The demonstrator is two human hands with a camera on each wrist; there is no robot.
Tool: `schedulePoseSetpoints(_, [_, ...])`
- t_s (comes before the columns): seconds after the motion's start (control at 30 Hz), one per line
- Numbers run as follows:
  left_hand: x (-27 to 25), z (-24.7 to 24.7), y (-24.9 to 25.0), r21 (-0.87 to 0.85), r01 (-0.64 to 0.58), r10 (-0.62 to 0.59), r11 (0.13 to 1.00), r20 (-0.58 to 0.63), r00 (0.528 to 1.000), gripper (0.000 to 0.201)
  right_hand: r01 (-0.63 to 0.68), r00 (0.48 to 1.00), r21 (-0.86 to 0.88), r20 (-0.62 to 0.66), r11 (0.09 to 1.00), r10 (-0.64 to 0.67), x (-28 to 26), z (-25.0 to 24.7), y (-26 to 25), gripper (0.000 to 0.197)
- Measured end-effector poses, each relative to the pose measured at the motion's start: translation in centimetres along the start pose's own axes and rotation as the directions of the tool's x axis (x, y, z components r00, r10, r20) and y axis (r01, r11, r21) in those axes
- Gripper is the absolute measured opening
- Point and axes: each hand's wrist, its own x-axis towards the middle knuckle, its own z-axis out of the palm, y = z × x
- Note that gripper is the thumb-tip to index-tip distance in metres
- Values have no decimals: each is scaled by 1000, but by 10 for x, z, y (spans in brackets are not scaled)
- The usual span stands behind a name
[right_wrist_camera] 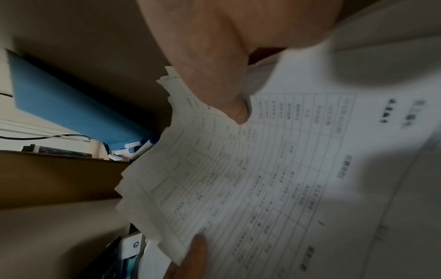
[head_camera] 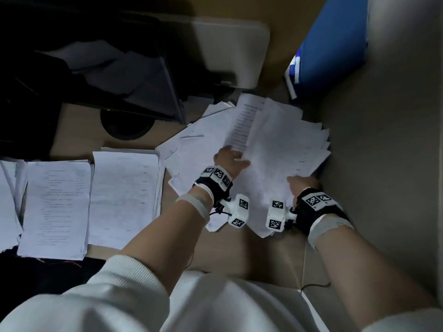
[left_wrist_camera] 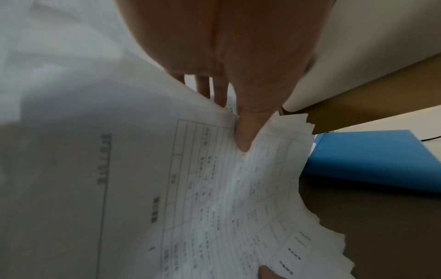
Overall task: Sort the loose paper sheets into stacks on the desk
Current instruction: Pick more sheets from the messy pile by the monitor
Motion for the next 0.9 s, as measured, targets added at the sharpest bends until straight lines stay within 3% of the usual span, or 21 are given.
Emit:
schedulePoseSetpoints(0.07, [12,5,3,126,39,-34,991,-44,998,48,-8,1000,2,2,1000,8,8,-3,-4,41])
schedulePoseSetpoints(0.13, [20,3,3,149,74,-65,986,-63,996,48,-15,1000,38,8,999,14,13,-2,-13,40])
schedulePoseSetpoints(0.23, [31,-3,3,23,55,-53,998,-75,996,47,-11,1000,107,-15,994,12,25,4,-20,37])
schedulePoseSetpoints(0.37, [28,-1,7,-44,31,-30,999,18,999,28,64,997,69,-54,996,-60,32,11,-28,40])
schedulePoseSetpoints(0.63, [-6,4,-25,-328,124,-134,936,-8,991,61,110,990,195,-111,975,-89,5,30,0,35])
schedulePoseSetpoints(0.73, [-18,-2,-41,-400,176,-181,899,26,983,68,133,984,183,-140,974,-108,-7,38,11,51])
schedulePoseSetpoints(0.8, [-27,-4,-50,-351,173,-157,921,72,985,60,129,984,154,-145,980,-106,-14,45,17,61])
schedulePoseSetpoints(0.9, [-41,-2,-64,-145,153,-134,978,128,983,44,59,996,98,-65,993,-52,-21,54,25,72])
